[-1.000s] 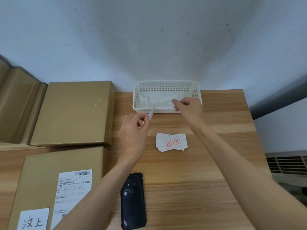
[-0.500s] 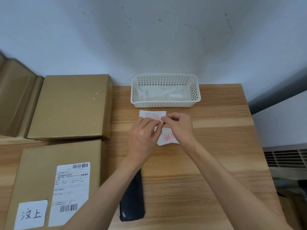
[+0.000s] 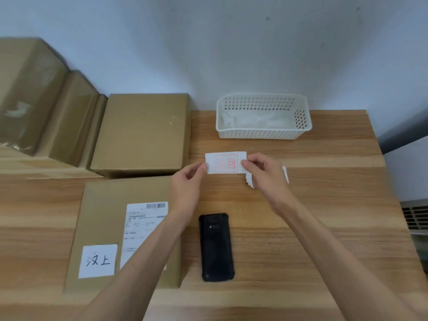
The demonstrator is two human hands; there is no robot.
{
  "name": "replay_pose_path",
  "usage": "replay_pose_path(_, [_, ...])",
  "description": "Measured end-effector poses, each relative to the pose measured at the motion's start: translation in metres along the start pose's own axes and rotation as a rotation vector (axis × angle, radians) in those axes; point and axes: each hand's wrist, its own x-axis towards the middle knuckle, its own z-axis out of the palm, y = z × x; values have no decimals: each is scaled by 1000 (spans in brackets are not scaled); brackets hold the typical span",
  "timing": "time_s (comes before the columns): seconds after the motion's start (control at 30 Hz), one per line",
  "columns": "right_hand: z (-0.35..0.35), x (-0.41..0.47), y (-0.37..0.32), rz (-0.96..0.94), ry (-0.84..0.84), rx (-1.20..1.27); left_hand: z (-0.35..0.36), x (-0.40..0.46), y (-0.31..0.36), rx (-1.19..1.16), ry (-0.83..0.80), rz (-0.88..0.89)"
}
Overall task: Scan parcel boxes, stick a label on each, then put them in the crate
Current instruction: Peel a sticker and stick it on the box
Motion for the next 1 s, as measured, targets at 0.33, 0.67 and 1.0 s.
replay_pose_path(0.33, [111, -54, -17, 15, 31, -45, -125, -14, -12, 9, 26, 62])
replay_pose_path(0.67, [216, -85, -23, 36, 95, -211, -235, -10, -20, 171, 89, 57])
replay_pose_path(1.0, [261, -62, -13, -21, 83, -519, -254, 27, -50, 437, 112, 129])
